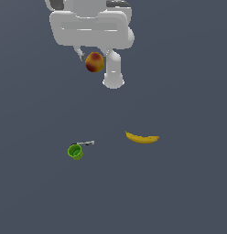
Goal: Pick up a designated object from a clutter of objects.
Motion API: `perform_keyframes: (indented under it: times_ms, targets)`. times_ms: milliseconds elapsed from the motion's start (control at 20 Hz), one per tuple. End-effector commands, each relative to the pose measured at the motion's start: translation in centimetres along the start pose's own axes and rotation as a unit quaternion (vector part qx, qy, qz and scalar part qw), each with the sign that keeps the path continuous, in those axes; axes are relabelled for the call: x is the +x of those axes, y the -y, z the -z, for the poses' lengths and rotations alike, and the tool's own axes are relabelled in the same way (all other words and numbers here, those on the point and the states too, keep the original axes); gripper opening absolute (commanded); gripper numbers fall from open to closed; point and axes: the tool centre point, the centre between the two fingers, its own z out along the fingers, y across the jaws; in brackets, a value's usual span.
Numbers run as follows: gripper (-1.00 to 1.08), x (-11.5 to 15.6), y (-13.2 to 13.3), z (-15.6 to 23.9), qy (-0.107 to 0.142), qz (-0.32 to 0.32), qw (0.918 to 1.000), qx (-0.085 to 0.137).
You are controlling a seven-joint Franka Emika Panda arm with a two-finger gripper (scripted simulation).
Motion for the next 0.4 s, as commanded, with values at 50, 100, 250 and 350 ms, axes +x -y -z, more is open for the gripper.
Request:
perform_keyframes:
  times_ms: [50, 100, 250, 350]
  targets:
    - [-1.00, 0.27, -0.51, 1.14, 0.000, 0.000, 1.0000, 0.000]
    - [-1.00, 0.32, -0.60, 1.33, 0.000, 0.000, 1.0000, 0.000]
    - [-1.00, 0.46, -0.74, 1.64, 0.000, 0.000, 1.0000, -0.001]
    - [-1.00, 0.48, -0.76, 1.70, 0.000, 0.000, 1.0000, -0.001]
